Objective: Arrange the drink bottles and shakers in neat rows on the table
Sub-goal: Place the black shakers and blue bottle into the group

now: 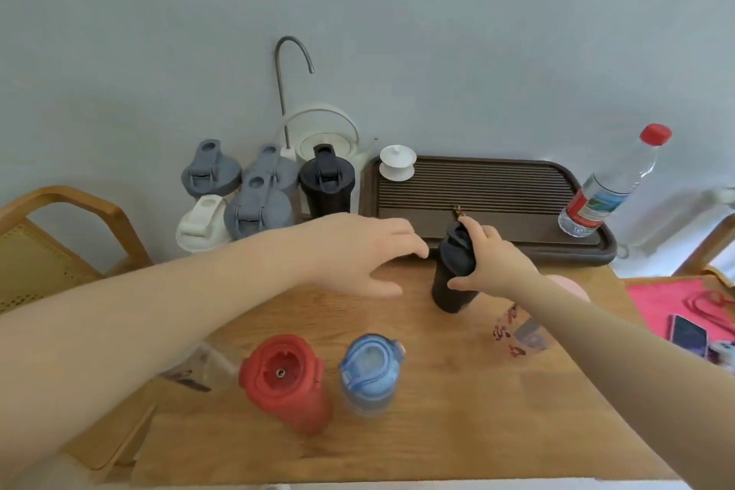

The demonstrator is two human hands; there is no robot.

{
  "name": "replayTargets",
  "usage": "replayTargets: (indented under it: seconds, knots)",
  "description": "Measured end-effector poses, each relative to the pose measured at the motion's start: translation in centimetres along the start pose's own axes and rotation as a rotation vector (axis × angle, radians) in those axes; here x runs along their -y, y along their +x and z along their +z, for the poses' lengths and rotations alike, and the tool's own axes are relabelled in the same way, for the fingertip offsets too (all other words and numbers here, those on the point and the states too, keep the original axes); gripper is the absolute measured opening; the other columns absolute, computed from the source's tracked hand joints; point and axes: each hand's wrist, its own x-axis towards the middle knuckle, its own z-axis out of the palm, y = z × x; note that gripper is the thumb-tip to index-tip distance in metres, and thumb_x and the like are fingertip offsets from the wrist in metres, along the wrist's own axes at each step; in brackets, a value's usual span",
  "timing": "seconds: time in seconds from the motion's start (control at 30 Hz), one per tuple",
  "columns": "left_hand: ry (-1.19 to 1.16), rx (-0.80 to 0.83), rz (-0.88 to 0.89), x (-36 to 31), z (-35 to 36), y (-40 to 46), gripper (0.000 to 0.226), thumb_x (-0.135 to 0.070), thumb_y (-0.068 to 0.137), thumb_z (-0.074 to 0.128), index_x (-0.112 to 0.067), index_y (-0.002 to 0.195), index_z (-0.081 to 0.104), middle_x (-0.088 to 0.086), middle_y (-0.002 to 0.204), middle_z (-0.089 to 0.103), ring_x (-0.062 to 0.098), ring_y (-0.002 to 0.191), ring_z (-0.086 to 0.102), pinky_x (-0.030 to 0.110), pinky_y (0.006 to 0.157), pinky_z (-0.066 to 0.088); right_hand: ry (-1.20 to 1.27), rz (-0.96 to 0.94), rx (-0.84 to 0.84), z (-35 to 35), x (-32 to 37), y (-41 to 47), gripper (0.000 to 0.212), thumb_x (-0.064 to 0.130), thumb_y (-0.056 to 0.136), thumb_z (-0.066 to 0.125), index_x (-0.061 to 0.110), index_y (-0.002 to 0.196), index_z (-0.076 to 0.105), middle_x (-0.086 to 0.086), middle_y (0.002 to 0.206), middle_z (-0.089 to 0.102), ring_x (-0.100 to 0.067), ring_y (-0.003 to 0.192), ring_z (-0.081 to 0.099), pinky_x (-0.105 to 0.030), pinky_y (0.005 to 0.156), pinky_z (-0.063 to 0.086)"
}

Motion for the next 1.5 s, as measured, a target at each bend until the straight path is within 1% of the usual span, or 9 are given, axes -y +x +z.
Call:
replayTargets:
  seconds: [0.1, 0.3, 0.4, 0.53, 0.63, 0.8, 1.03, 1.33, 1.5]
  knots:
    - [0.051, 0.286, -0.193, -2.5, 1.1, 0.7, 0.069, -0.058, 0.081, 0.055, -0.027, 0.137, 0.029, -0.003, 0.129, 0.045, 0.015, 0.102, 0.053, 0.029, 0.077, 0.044, -0.064, -0.119, -0.076, 0.0, 0.6, -0.1, 0.098, 0.044, 0.066, 0.075, 0.033, 0.141, 0.013, -0.009, 0.141, 0.038, -0.034, 0.117, 0.049, -0.046, 0.086, 0.054]
    - [0.158, 0.49, -0.46, -6.9, 4.3, 2.3, 0.073, -0.06, 0.068, 0.065, -0.018, 0.122, 0.04, 0.002, 0.102, 0.053, 0.018, 0.074, 0.05, 0.027, 0.049, 0.037, 0.066, -0.334, -0.214, -2.4, 2.6, -1.7, 0.1, 0.045, 0.064, 0.074, 0.03, 0.141, 0.013, -0.005, 0.139, 0.038, -0.035, 0.113, 0.051, -0.046, 0.083, 0.052]
    - [0.217, 0.57, -0.522, -8.2, 5.3, 3.0, 0.068, -0.056, 0.065, 0.068, -0.017, 0.116, 0.045, 0.001, 0.096, 0.054, 0.019, 0.076, 0.055, 0.026, 0.049, 0.037, 0.05, -0.385, -0.197, -2.2, 2.5, -2.5, 0.101, 0.046, 0.064, 0.074, 0.031, 0.142, 0.012, -0.005, 0.14, 0.037, -0.035, 0.114, 0.05, -0.045, 0.081, 0.051]
    - [0.109, 0.622, -0.579, -8.6, 6.0, 3.0, 0.063, -0.04, 0.066, 0.072, -0.017, 0.118, 0.046, 0.001, 0.093, 0.052, 0.02, 0.08, 0.056, 0.029, 0.058, 0.043, 0.087, -0.37, -0.15, -1.5, 1.6, -3.1, 0.102, 0.046, 0.065, 0.075, 0.031, 0.143, 0.01, -0.006, 0.144, 0.035, -0.034, 0.117, 0.049, -0.047, 0.086, 0.052]
    - [0.001, 0.542, -0.62, -7.9, 5.2, 3.0, 0.059, -0.039, 0.069, 0.069, -0.017, 0.119, 0.046, -0.001, 0.083, 0.056, 0.019, 0.079, 0.059, 0.028, 0.056, 0.042, 0.11, -0.353, -0.129, -1.4, 1.0, -3.1, 0.103, 0.047, 0.065, 0.075, 0.033, 0.142, 0.009, -0.006, 0.144, 0.035, -0.033, 0.116, 0.051, -0.049, 0.087, 0.053]
    - [-0.09, 0.252, -0.68, -5.0, 1.4, 2.3, 0.055, -0.043, 0.073, 0.065, -0.012, 0.114, 0.048, -0.005, 0.066, 0.045, 0.021, 0.083, 0.054, 0.033, 0.066, 0.044, 0.154, -0.294, -0.18, -1.9, 0.8, -2.7, 0.102, 0.048, 0.064, 0.074, 0.032, 0.142, 0.01, -0.006, 0.144, 0.036, -0.033, 0.117, 0.05, -0.049, 0.086, 0.053]
    - [-0.177, -0.291, -0.781, 0.5, 0.5, -0.5, 0.063, -0.045, 0.07, 0.068, -0.015, 0.118, 0.04, 0.009, 0.107, 0.052, 0.028, 0.091, 0.056, 0.038, 0.074, 0.048, 0.173, -0.243, -0.195, -2.2, 3.1, -2.1, 0.103, 0.049, 0.064, 0.074, 0.031, 0.143, 0.009, -0.005, 0.144, 0.035, -0.034, 0.118, 0.049, -0.05, 0.088, 0.052]
    - [-0.004, -0.1, -0.658, 3.4, 5.9, -1.2, 0.06, -0.052, 0.079, 0.059, -0.013, 0.119, 0.037, 0.009, 0.115, 0.046, 0.031, 0.091, 0.06, 0.036, 0.065, 0.044, 0.14, -0.162, -0.157, -0.7, 7.1, -1.4, 0.103, 0.049, 0.066, 0.073, 0.031, 0.143, 0.008, -0.006, 0.143, 0.036, -0.033, 0.117, 0.051, -0.048, 0.088, 0.052]
    - [0.002, -0.084, -0.716, 4.5, 7.7, -0.9, 0.067, -0.059, 0.077, 0.059, -0.01, 0.119, 0.038, 0.011, 0.119, 0.039, 0.03, 0.089, 0.061, 0.033, 0.063, 0.044, 0.125, -0.129, -0.105, 0.9, 8.7, -0.9, 0.104, 0.051, 0.065, 0.074, 0.032, 0.144, 0.007, -0.006, 0.144, 0.036, -0.032, 0.117, 0.051, -0.046, 0.089, 0.052]
